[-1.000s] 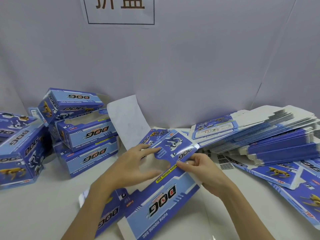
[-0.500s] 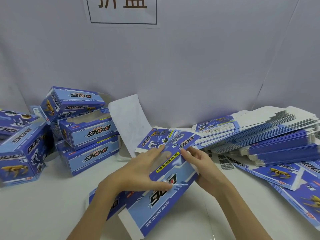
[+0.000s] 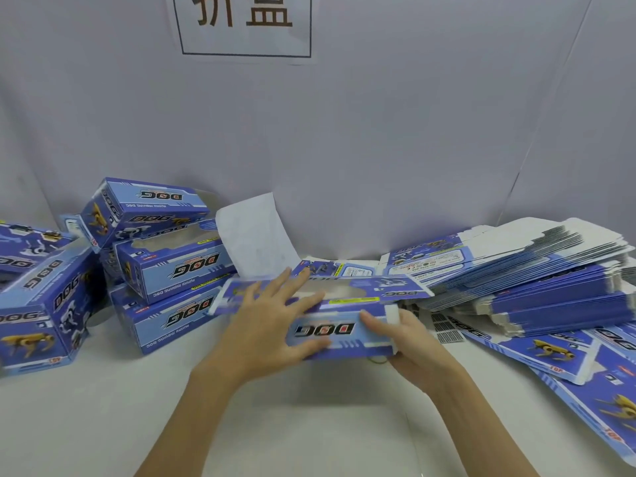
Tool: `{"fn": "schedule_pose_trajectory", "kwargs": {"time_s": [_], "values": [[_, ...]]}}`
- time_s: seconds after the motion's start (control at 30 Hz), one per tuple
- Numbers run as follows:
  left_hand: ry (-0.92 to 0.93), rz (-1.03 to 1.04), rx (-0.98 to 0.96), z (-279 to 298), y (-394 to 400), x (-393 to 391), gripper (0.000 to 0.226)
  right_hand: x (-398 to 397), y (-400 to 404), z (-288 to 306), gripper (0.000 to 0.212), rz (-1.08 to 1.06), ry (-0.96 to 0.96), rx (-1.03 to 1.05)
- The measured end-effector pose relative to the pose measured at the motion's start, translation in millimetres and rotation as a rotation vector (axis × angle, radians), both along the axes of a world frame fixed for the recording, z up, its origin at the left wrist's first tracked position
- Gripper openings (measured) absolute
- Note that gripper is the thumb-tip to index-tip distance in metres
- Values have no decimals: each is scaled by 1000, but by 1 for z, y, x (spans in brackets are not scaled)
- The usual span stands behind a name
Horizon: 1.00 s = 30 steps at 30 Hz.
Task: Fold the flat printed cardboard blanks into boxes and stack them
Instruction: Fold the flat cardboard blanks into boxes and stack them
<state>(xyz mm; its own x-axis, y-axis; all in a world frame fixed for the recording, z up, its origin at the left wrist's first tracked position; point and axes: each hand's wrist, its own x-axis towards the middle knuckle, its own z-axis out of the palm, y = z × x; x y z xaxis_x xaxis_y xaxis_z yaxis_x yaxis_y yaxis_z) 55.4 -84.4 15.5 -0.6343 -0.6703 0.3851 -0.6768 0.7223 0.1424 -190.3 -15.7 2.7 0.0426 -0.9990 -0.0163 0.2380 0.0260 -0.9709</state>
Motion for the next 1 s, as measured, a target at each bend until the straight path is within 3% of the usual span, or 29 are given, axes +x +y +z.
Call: {"fn": "schedule_pose_trajectory", "kwargs": {"time_s": [0.13, 0.37, 0.63, 0.83, 0.9, 1.0], "values": [[-13, 31, 5, -9, -5, 0, 99, -5, 0, 0, 43, -59, -47, 17], [165, -19, 24, -11, -10, 1, 91, 1, 3, 2, 40, -99, -51, 11], [380, -53, -305, -10, -10, -3, 63, 5, 3, 7, 36, -144, 25, -72], [544, 9, -453, -8, -10, -1, 57, 4, -1, 10, 58, -347, 143, -266], [674, 77, -366, -5, -8, 1, 57, 0, -1, 9, 65, -470, 64, -355], [824, 135, -94, 2, -3, 7, 63, 4, -3, 6, 83, -458, -7, -351]]}}
